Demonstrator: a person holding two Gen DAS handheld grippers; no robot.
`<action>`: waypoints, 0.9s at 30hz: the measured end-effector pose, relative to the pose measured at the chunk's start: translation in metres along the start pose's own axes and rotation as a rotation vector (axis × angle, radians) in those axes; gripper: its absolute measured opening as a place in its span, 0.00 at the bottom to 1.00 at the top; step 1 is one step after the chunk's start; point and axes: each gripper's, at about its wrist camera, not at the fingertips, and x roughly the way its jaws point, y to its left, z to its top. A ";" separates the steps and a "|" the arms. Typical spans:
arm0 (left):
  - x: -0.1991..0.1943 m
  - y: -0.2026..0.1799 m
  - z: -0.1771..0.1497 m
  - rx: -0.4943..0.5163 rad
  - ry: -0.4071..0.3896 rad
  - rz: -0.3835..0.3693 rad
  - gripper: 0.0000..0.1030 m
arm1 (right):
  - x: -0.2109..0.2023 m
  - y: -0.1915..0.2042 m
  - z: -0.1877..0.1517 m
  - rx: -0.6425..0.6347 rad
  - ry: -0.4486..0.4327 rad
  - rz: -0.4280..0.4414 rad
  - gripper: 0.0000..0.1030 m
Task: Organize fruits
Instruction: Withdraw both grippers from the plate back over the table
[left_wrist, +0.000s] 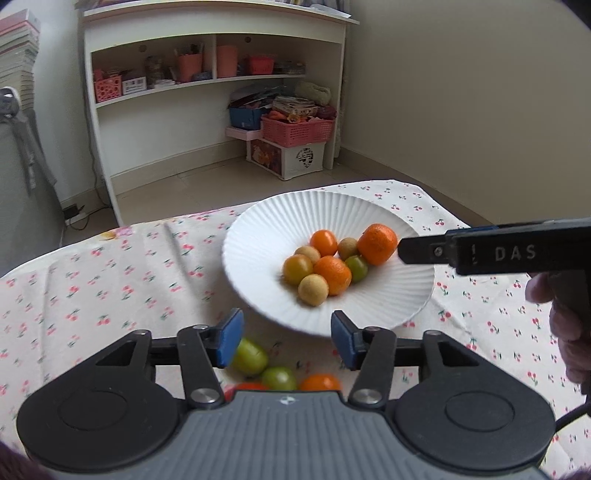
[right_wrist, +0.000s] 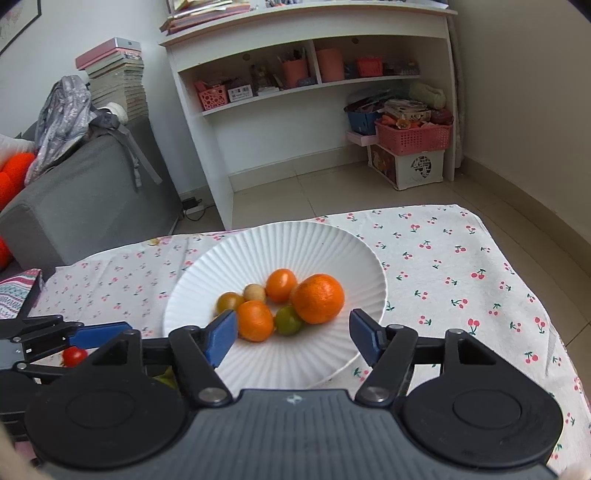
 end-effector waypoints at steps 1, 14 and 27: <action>-0.005 0.002 -0.002 -0.001 0.000 0.005 0.45 | -0.002 0.003 0.000 -0.003 -0.001 0.003 0.64; -0.049 0.032 -0.027 -0.071 0.014 0.037 0.70 | -0.023 0.039 -0.012 -0.035 -0.006 0.050 0.77; -0.066 0.061 -0.058 -0.150 0.034 0.084 0.91 | -0.025 0.064 -0.035 -0.070 0.009 0.071 0.91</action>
